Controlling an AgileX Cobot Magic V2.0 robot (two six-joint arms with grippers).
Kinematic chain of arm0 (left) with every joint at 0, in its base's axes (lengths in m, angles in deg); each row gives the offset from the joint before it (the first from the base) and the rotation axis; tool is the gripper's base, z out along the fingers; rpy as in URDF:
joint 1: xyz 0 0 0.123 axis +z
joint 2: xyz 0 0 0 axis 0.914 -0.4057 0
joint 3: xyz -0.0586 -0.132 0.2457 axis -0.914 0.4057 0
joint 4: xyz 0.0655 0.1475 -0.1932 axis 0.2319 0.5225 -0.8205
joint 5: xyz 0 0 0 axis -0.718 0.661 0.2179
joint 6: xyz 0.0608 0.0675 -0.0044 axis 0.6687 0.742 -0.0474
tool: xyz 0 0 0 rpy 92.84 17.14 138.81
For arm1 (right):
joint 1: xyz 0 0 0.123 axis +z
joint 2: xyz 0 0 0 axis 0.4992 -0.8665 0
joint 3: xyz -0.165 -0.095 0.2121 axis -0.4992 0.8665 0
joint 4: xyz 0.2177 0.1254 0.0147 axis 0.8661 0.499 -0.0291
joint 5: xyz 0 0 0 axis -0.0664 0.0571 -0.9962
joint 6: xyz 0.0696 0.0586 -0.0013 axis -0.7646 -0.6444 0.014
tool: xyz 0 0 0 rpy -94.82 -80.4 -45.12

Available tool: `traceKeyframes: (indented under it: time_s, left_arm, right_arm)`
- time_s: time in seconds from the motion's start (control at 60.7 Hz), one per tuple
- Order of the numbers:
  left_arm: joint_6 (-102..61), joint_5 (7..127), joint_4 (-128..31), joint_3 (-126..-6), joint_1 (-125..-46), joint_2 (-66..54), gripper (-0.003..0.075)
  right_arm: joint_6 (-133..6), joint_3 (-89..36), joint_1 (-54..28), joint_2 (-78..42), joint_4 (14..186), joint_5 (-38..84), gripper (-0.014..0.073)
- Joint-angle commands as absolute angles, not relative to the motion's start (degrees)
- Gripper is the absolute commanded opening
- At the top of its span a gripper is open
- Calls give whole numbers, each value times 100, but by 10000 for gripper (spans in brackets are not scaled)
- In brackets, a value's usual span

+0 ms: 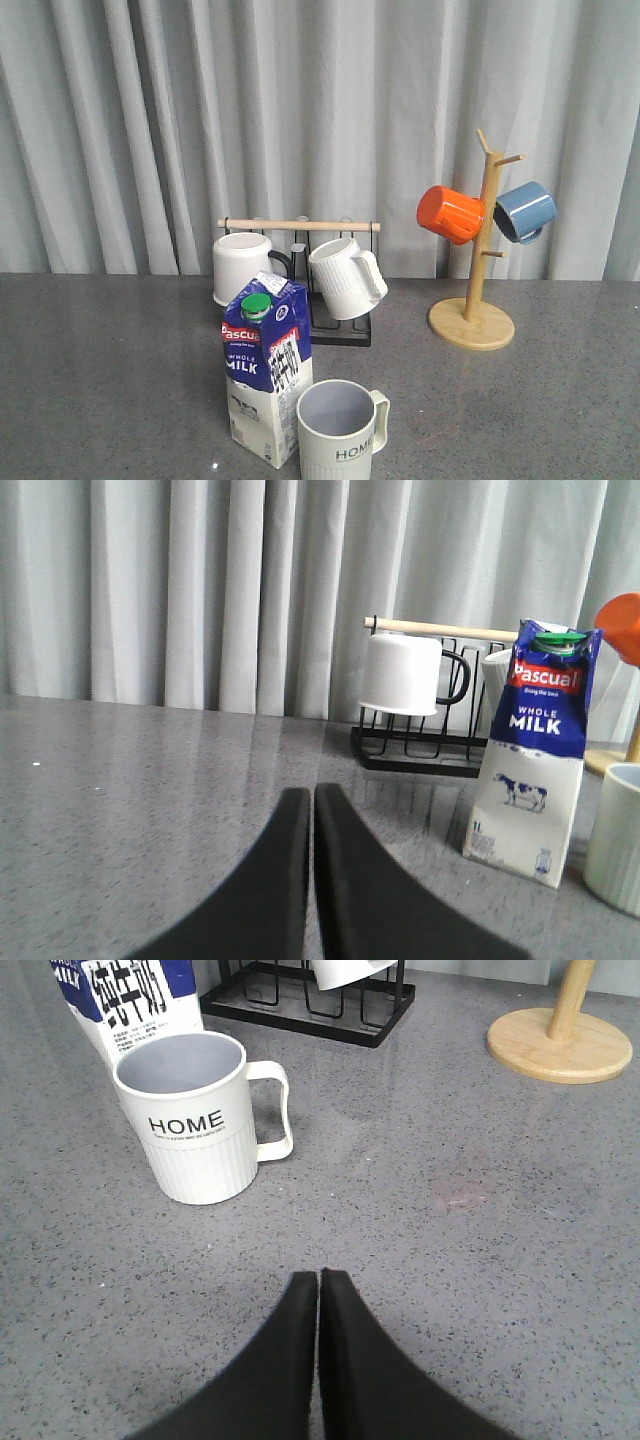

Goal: Place milk next to cup

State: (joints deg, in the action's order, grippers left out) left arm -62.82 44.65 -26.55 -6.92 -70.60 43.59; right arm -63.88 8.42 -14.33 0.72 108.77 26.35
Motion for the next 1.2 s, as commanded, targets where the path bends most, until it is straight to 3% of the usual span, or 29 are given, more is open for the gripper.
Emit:
traceKeyframes:
  time_s: [0.0,0.198,1.186]
  left_arm:
    - [-6056,4808,-2680,-575,-6963,4850,-7]
    - [-5993,5508,-2687,-575,-6666,5252,-7]
    - [-6023,5507,-2682,-575,-6592,5306,-7]
  right_arm:
    - [-6393,690,-1443,72,10901,2304,-5]
    - [-6393,690,-1443,72,10901,2336,-5]
    - [-6393,690,-1443,72,10901,2391,-5]
